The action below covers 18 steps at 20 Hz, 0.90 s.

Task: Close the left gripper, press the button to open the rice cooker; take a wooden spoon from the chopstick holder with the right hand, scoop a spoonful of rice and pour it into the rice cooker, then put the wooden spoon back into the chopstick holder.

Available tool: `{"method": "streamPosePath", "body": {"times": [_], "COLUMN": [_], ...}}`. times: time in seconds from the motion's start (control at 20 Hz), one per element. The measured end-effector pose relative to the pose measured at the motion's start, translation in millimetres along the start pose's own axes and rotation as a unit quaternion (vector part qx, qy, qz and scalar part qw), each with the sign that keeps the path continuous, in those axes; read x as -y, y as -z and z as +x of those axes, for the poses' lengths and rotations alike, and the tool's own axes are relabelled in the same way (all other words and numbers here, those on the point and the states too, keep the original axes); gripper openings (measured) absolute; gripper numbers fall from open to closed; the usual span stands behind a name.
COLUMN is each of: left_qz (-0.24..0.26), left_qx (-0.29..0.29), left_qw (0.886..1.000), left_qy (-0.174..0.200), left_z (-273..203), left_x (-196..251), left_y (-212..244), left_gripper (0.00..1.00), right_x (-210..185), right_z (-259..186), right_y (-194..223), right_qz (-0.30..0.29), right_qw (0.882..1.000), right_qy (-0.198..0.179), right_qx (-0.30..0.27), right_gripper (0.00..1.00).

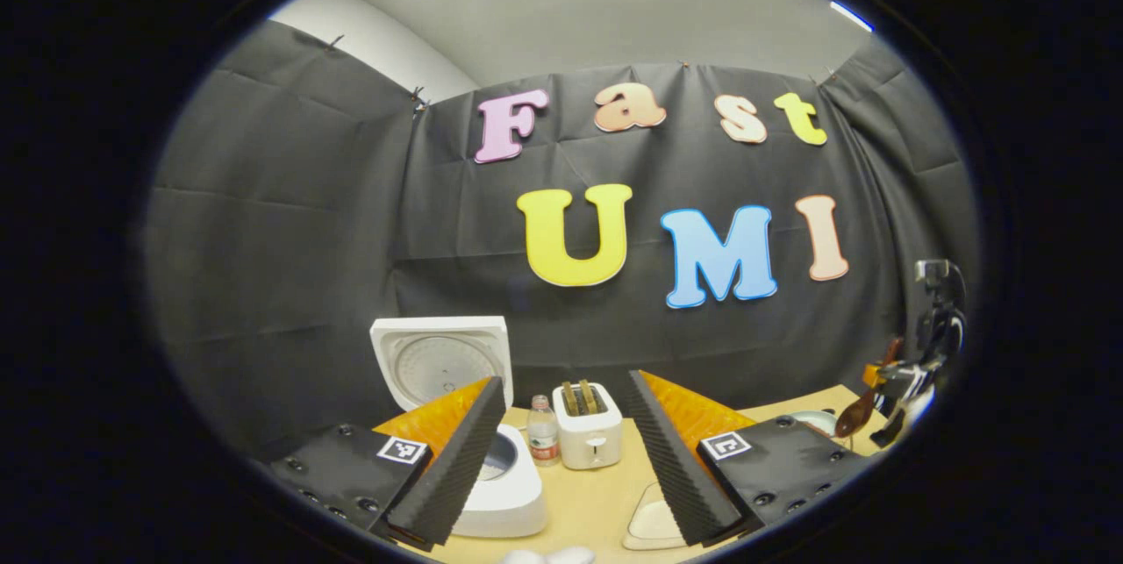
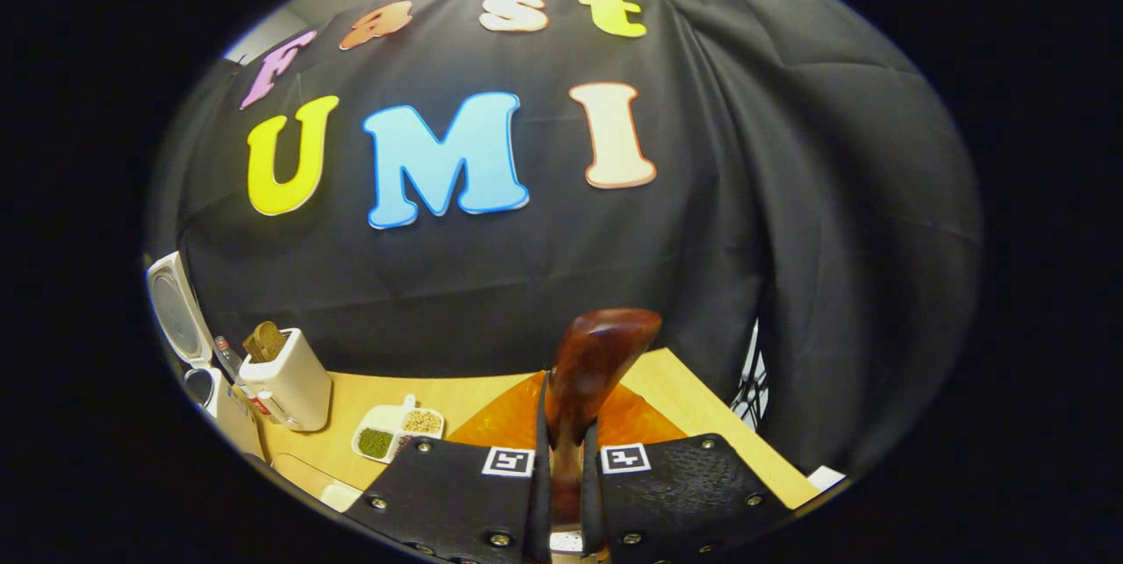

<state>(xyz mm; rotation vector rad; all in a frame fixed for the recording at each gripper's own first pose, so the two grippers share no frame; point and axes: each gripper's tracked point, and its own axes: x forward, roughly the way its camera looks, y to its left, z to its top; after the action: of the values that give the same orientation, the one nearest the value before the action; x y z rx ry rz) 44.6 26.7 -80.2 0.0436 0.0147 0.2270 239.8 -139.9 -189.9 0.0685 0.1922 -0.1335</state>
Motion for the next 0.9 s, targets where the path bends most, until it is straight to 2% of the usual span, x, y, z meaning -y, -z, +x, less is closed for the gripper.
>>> {"method": "streamPosePath", "body": {"times": [0.15,0.35,0.55,0.75,0.9], "left_qz": [0.001,-0.005,-0.011,-0.015,-0.011], "left_qx": [0.006,0.007,0.007,-0.001,-0.003], "left_qw": [1.000,1.000,1.000,1.000,0.999], "left_qy": [-0.008,-0.011,-0.018,-0.024,-0.030], "left_z": [-4.8,-8.8,-16.8,-13.9,-14.4], "left_x": [-23.1,-46.2,-68.7,-86.3,-94.1], "left_y": [-1.1,-0.2,2.3,11.2,16.9], "left_gripper": [0.99,0.98,0.96,0.98,0.99], "right_x": [-45.3,-124.8,-196.6,-232.7,-239.7], "right_z": [-22.2,-56.8,-83.1,-95.6,-91.3], "right_y": [-35.8,-39.1,-7.5,35.3,63.1], "right_qz": [-0.030,-0.046,-0.048,-0.096,-0.141], "right_qw": [0.999,0.995,0.989,0.981,0.976], "right_qy": [-0.024,-0.083,-0.142,-0.166,-0.162], "right_qx": [0.030,0.033,0.005,-0.013,-0.019], "right_gripper": [0.13,0.13,0.13,0.14,0.13]}}
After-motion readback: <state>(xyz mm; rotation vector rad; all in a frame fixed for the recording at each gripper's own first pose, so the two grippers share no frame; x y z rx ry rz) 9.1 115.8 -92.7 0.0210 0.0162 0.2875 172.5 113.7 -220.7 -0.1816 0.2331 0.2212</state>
